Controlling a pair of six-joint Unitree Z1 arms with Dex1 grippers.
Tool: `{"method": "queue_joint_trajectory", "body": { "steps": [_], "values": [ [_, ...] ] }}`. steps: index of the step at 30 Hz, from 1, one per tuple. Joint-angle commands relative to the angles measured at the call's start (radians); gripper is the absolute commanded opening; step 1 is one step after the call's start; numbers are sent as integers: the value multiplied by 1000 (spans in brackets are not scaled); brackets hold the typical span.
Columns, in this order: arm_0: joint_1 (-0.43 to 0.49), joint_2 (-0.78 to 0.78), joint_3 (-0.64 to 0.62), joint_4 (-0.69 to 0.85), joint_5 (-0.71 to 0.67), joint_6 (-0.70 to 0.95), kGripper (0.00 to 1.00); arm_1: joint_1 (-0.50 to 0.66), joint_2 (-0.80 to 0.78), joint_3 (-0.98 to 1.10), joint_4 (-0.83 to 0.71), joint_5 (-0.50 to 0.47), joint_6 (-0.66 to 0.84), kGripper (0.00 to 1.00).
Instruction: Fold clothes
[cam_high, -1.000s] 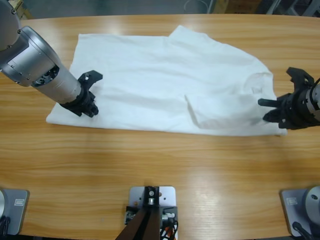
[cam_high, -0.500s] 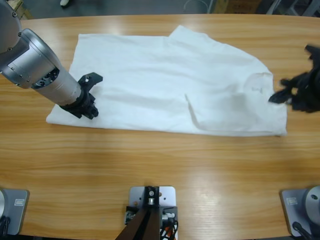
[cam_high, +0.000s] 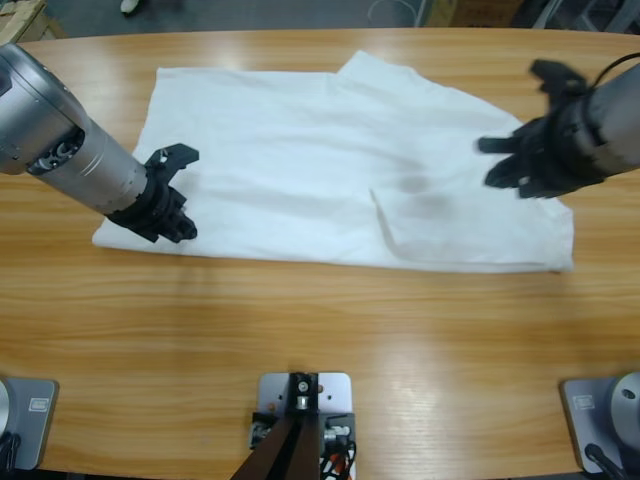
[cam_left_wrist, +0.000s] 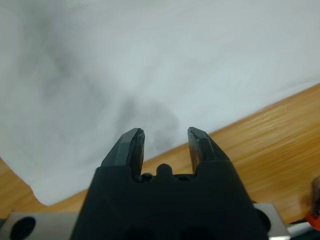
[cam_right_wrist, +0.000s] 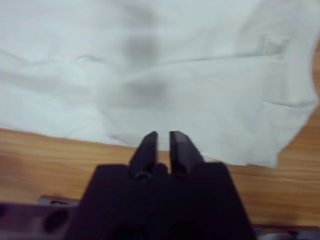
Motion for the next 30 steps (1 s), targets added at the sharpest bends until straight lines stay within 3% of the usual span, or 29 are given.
{"method": "queue_joint_trajectory", "body": {
  "steps": [1,7,11,16,25,26,28,30],
  "values": [
    [17,-39,32,18,-17,-60,338,92,125,-17,-39,-30,44,0],
    [32,-42,11,18,-30,-45,345,-9,68,62,-6,-123,38,0],
    [32,-37,45,17,-27,-41,347,-130,73,123,-62,-63,8,0],
    [32,-18,42,13,-27,-41,342,-177,155,152,-148,4,-3,0],
    [44,6,30,13,-33,-58,347,-244,264,158,-213,26,-56,0],
    [44,8,26,13,-33,-61,353,-244,281,164,-228,37,-56,0],
    [44,17,16,14,-33,-65,504,-244,315,180,-263,48,-56,0],
    [44,24,11,15,-35,-71,508,-244,342,192,-293,51,-56,0]
  ]
}}
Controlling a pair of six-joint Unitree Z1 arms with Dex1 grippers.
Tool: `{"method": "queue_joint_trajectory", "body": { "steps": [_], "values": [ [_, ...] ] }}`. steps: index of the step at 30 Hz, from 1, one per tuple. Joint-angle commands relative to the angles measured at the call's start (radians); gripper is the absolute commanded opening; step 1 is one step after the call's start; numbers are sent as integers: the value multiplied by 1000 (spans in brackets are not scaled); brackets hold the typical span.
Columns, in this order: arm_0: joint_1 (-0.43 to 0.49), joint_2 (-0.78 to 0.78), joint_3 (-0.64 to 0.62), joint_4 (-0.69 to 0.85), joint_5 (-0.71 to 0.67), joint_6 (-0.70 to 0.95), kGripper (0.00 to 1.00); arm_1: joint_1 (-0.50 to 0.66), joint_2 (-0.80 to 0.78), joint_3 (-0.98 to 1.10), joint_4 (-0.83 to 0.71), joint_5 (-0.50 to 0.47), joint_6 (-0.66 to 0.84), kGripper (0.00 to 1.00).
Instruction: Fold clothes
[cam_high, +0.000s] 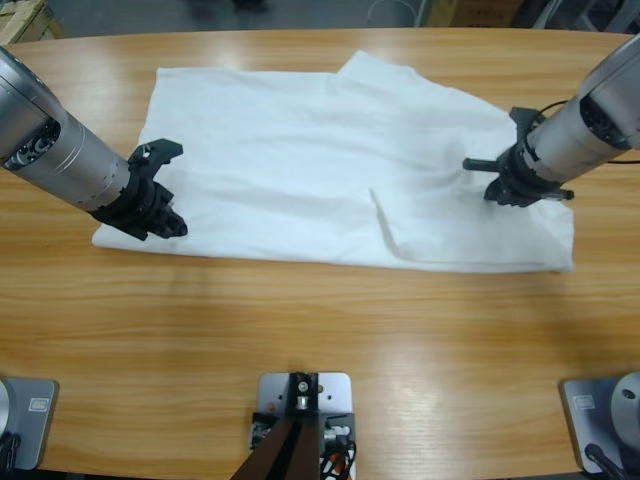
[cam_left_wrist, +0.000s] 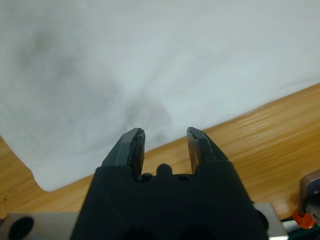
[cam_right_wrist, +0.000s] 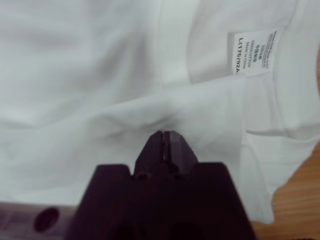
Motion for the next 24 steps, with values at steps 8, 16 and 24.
{"method": "queue_joint_trajectory", "body": {
  "steps": [8,16,24],
  "values": [
    [9,71,-32,8,-36,-73,499,-14,153,79,-128,48,-18,0],
    [15,167,-81,33,-10,-109,0,-14,140,92,-131,47,-22,0],
    [122,149,3,62,49,-217,0,-14,153,93,-142,46,-23,0]
  ]
}}
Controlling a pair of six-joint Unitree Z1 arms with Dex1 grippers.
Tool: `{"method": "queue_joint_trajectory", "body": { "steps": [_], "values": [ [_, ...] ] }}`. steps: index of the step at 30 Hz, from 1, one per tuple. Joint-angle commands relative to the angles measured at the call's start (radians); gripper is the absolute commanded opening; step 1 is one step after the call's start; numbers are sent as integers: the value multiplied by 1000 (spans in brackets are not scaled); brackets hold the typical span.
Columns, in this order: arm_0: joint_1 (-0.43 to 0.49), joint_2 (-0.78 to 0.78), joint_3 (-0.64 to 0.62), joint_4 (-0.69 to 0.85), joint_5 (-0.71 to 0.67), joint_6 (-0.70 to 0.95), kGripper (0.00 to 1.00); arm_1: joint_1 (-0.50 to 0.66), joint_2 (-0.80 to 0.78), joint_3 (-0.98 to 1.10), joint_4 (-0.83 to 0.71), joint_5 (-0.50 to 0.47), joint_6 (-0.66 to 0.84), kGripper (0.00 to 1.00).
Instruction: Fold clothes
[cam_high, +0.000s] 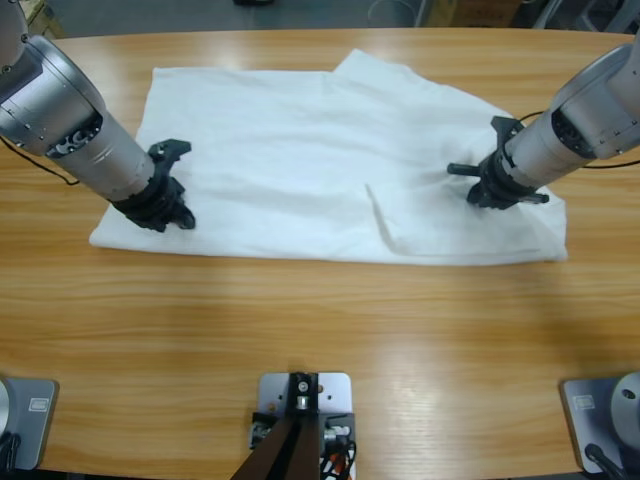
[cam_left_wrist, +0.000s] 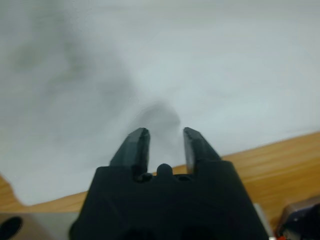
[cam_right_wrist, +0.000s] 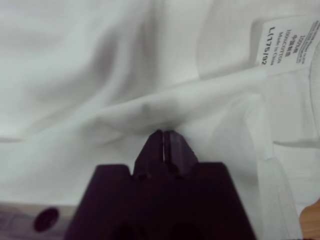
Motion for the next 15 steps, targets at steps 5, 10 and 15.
{"method": "queue_joint_trajectory", "body": {
  "steps": [5,10,15],
  "values": [
    [110,90,169,-34,37,-116,0,-25,94,54,-23,15,-24,0],
    [167,56,205,-43,7,-152,0,-44,88,64,-23,15,-25,0],
    [136,-2,230,-8,-39,-197,0,-109,111,51,-29,13,-60,0]
  ]
}}
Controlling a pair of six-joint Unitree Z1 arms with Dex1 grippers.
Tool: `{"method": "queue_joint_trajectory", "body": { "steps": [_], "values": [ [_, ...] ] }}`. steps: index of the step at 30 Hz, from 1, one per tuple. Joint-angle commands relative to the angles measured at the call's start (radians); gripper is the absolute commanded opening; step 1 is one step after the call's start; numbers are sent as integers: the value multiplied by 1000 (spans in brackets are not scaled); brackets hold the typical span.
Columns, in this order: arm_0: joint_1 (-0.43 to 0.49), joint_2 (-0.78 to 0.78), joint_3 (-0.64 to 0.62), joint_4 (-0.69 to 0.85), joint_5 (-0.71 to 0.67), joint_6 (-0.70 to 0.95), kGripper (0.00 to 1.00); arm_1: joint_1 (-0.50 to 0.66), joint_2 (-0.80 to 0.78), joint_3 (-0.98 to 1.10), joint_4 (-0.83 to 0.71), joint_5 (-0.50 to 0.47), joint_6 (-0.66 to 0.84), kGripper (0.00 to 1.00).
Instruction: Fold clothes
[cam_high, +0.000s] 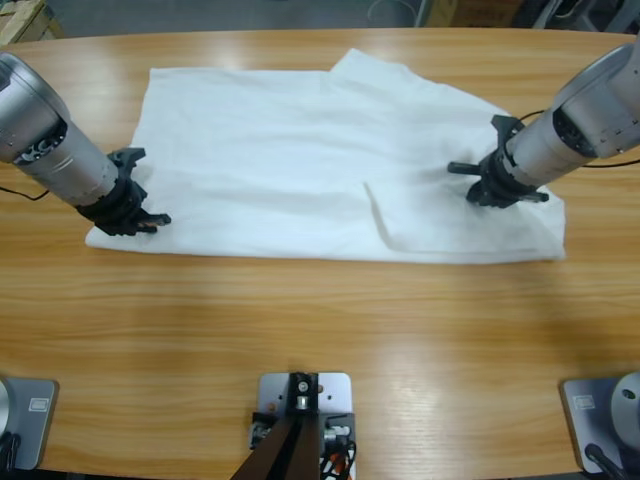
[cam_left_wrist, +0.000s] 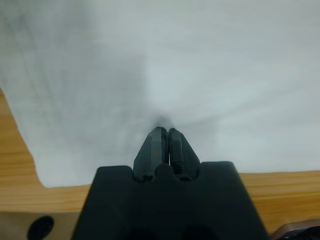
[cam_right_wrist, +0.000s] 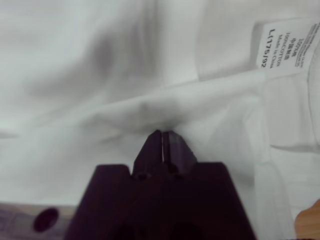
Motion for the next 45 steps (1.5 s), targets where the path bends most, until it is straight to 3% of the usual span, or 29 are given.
{"method": "queue_joint_trajectory", "body": {
  "steps": [1,10,13,18,24,30,38,45],
  "values": [
    [2,21,114,28,-58,-74,0,-108,118,45,-23,11,-52,0],
    [-30,29,115,-1,-69,-88,0,-142,66,42,-19,33,-96,0],
    [-30,-23,93,-6,-66,-82,0,-127,-23,39,-5,44,-116,0],
    [-31,-143,10,28,-29,-54,0,-126,-234,3,145,-1,-118,0],
    [-55,-152,54,21,-17,-74,0,-91,-282,18,166,8,-106,0],
    [-55,-69,78,-49,-9,-121,0,-19,-191,33,89,52,-105,0],
    [-56,17,82,-127,5,-153,0,-15,-102,97,-26,68,-118,0],
    [-56,43,203,-151,-5,-222,0,1,-68,162,-62,82,-67,0]
  ]
}}
